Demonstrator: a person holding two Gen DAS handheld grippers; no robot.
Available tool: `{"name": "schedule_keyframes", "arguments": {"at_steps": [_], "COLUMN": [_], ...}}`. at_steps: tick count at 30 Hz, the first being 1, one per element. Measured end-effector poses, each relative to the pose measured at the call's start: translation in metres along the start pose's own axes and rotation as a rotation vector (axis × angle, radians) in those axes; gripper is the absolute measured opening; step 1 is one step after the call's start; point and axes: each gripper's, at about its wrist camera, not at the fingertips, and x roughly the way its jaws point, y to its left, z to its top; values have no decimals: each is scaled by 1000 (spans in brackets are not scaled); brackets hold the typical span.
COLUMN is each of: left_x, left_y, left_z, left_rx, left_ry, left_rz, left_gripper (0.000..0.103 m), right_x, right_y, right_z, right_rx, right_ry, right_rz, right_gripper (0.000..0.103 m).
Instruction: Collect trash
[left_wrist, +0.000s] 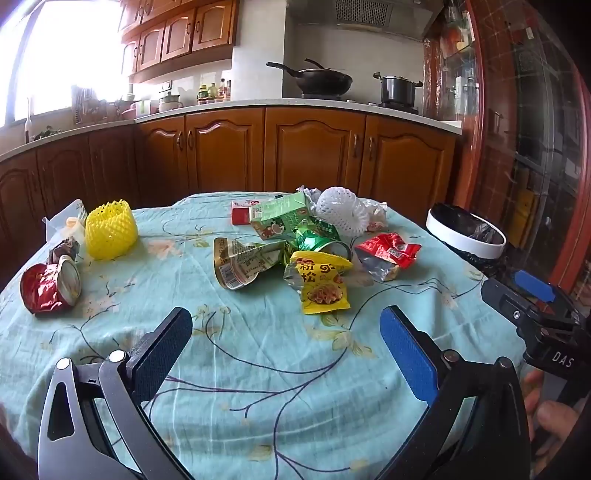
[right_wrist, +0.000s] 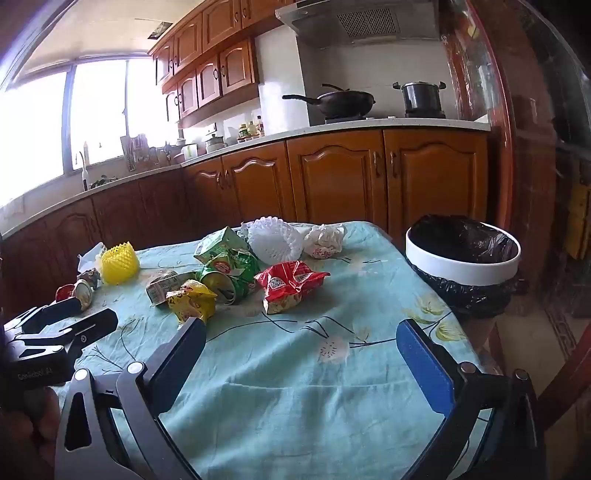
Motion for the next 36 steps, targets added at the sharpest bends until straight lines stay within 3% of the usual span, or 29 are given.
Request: {"name": "schedule_keyframes", "arguments": {"at_steps": [6,36], "left_x": [-4,-9], "left_y": [1,6], "left_z": [-8,-6], "left_rx": [-22,-30], "left_ry": [0,-5], "left_rz": [-3,1], "left_gripper": [103,103], "right_x": [-4,-8], "right_y": [-2,8], "right_z": [-2,-6], "right_rx": [-8,4], "right_ry": [-30,-3], "right_rz": [-4,19], "right_gripper": [103,103]}}
